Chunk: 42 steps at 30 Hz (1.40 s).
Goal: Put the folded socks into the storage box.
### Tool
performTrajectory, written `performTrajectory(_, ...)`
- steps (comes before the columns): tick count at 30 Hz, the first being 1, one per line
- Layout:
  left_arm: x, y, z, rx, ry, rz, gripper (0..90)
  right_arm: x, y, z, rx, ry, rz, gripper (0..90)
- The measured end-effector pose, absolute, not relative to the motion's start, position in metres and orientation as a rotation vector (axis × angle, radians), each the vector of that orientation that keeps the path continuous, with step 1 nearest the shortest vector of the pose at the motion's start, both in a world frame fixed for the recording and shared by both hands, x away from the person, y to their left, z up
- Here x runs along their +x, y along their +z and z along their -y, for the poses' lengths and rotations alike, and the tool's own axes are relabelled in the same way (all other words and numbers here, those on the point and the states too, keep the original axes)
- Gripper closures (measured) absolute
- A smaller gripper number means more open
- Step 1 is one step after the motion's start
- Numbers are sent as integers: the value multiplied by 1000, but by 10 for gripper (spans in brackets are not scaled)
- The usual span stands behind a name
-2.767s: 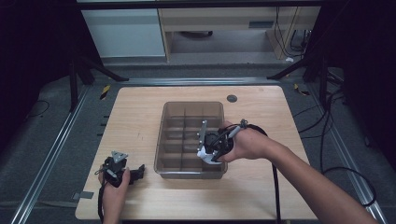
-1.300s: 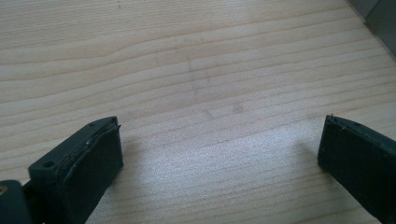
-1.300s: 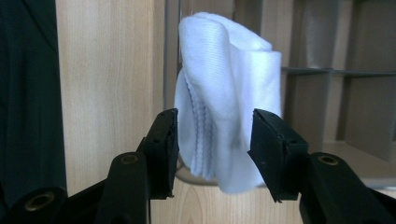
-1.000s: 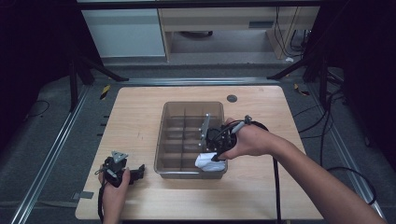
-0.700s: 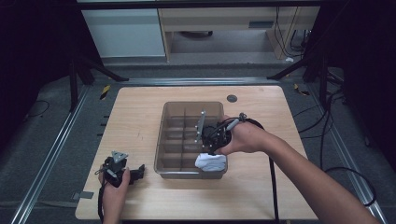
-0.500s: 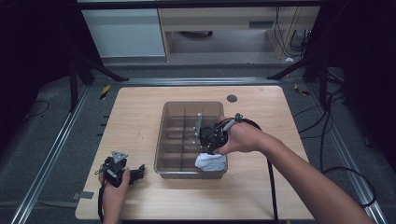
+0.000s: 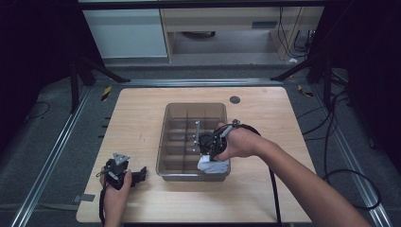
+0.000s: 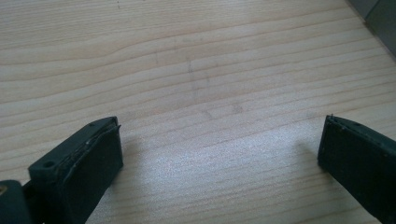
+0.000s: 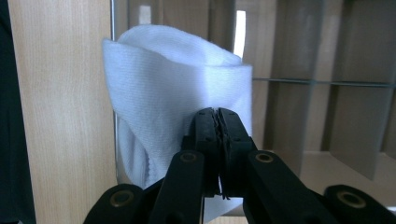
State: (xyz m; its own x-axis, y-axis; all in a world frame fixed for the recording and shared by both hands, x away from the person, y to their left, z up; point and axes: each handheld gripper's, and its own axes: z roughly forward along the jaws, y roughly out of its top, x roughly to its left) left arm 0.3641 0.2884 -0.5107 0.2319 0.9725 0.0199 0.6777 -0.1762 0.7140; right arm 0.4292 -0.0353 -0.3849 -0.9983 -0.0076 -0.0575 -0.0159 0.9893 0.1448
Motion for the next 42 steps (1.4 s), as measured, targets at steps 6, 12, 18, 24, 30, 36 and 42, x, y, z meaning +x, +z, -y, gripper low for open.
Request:
performTrajectory(6, 364, -511, -288, 1930, 657, -1508, 0, 427, -386, 36, -25, 229, -3075, 883)
performTrajectory(12, 364, -511, -288, 1930, 656, -1508, 0, 424, -387, 35, -39, 207, -3078, 892)
performTrajectory(18, 364, -511, -288, 1931, 656, -1507, 0, 423, -393, 35, -38, 193, -3091, 898)
performTrajectory(24, 364, -511, -288, 1930, 657, -1508, 0, 422, -399, 36, -24, 205, -3085, 900)
performTrajectory(30, 364, -511, -288, 1930, 657, -1508, 0, 422, -403, 37, -19, 203, -3081, 900)
performTrajectory(36, 364, -511, -288, 1930, 657, -1508, 0, 421, -407, 38, -9, 201, -3087, 900)
performTrajectory(42, 364, -511, -288, 1931, 656, -1507, 0, 421, -405, 39, 1, 214, -3089, 900)
